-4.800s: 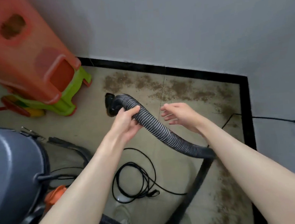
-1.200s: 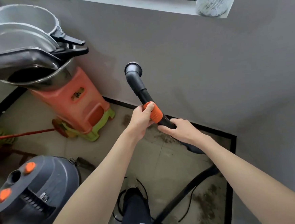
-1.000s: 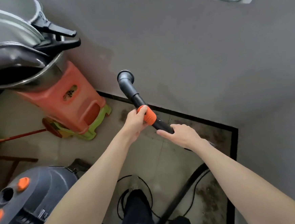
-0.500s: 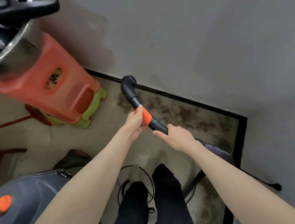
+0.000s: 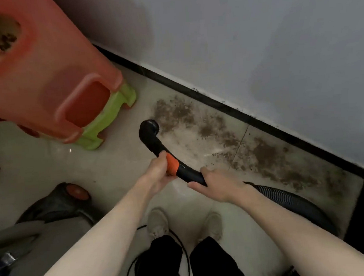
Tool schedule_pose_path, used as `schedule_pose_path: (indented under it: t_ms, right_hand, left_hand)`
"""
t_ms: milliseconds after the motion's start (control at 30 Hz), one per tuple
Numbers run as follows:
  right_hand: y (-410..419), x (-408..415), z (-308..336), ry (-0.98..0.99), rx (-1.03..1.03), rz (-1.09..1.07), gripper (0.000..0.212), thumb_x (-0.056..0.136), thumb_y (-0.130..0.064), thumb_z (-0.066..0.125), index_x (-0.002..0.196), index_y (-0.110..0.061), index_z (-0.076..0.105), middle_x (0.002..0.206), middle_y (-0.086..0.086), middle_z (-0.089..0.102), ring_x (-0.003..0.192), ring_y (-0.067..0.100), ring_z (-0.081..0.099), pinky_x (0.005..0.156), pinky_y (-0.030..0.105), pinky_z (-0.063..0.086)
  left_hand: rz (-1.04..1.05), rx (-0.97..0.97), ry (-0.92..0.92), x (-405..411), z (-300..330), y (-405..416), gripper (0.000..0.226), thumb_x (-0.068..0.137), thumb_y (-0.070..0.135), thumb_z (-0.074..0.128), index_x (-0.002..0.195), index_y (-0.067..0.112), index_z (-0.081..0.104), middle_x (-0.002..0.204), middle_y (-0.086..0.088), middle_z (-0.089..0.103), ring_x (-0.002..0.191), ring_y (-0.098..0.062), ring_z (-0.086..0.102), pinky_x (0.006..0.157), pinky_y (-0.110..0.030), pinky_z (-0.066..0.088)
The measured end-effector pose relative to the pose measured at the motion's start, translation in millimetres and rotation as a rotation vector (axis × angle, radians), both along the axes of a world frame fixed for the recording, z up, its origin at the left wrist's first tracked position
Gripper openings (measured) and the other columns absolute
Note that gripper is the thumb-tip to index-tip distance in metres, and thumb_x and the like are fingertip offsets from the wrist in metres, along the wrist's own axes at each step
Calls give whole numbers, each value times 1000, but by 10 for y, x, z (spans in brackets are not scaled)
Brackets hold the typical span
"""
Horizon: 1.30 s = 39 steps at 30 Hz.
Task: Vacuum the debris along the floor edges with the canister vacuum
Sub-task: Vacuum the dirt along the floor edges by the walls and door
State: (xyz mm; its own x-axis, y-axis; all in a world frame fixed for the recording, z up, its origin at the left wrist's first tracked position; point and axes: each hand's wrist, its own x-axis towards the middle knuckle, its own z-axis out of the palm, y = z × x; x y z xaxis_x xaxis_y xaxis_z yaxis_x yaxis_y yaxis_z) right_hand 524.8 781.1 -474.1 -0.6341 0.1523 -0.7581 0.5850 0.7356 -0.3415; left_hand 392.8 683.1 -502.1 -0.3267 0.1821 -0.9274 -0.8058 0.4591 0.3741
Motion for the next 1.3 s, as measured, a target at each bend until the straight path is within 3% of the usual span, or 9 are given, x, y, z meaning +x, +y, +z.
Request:
schedule_pose_path:
  t_ms: [233, 367, 500, 667, 800, 900, 1067, 1200, 1300]
  right_hand:
    - [-65, -345, -1598, 93, 81, 45, 56, 96, -63, 34, 115, -12, 48, 78, 0, 51, 72, 23, 56, 65, 34, 47]
    - [-39, -553, -2224, 163, 131, 71, 55, 97, -62, 33, 115, -12, 47, 70, -4, 44, 68, 22, 51, 58, 32, 39]
    - [48, -675, -2642, 205, 167, 123, 57, 96, -63, 34, 117, -12, 47, 80, 1, 52, 70, 23, 52, 59, 33, 40]
    - [133, -682, -2919, 216, 207, 212, 54, 97, -61, 34, 120, -14, 45, 89, 4, 59, 77, 25, 57, 62, 32, 38]
    - [165, -748, -2988, 260, 249, 210, 53, 97, -60, 34, 120, -13, 45, 94, 6, 62, 80, 26, 58, 64, 32, 36]
    - [218, -820, -2972, 290, 274, 157, 54, 97, -61, 35, 120, -13, 46, 89, 4, 58, 77, 24, 57, 65, 32, 36]
    - [345, -921, -2943, 307, 282, 112, 55, 96, -62, 35, 119, -14, 48, 79, -1, 49, 73, 21, 49, 63, 32, 36]
    - [240, -1012, -2985, 322, 245, 140, 54, 95, -63, 36, 116, -14, 49, 68, -6, 40, 70, 20, 47, 59, 30, 31]
    - [82, -1136, -3004, 318, 207, 207, 55, 96, -62, 35, 118, -13, 48, 79, -2, 48, 72, 21, 48, 62, 31, 33]
  left_hand:
    - [57, -12, 54, -293, -1586, -22, 42, 104, 31, 30, 134, 2, 36, 113, -14, 50, 106, -28, 52, 85, -39, 48]
    - [96, 23, 137, -500, -2208, 27, 37, 103, 31, 30, 127, 4, 40, 104, -12, 52, 103, -27, 52, 82, -39, 47]
    - [189, 62, 186, -556, -2650, 78, 30, 104, 29, 29, 121, 8, 41, 94, -10, 53, 93, -25, 53, 78, -38, 46]
    - [254, 50, 235, -493, -2986, 95, 40, 103, 29, 27, 131, 3, 39, 87, -8, 50, 78, -19, 51, 70, -36, 45]
    - [271, 75, 236, -602, -3058, 168, 45, 103, 35, 29, 136, 7, 37, 109, -13, 54, 98, -26, 54, 81, -42, 48]
    - [224, 62, 246, -705, -3069, 302, 54, 101, 46, 31, 139, 8, 34, 124, -16, 53, 107, -31, 56, 75, -42, 50]
    - [163, 53, 308, -793, -3115, 465, 53, 100, 45, 32, 139, 8, 30, 127, -17, 51, 106, -30, 57, 57, -34, 50]
    - [210, 3, 339, -894, -3165, 301, 47, 101, 40, 34, 136, 8, 32, 124, -16, 52, 103, -29, 56, 55, -33, 48]
    - [257, -43, 341, -975, -3210, 82, 46, 101, 39, 33, 135, 8, 34, 123, -16, 52, 102, -29, 56, 58, -35, 48]
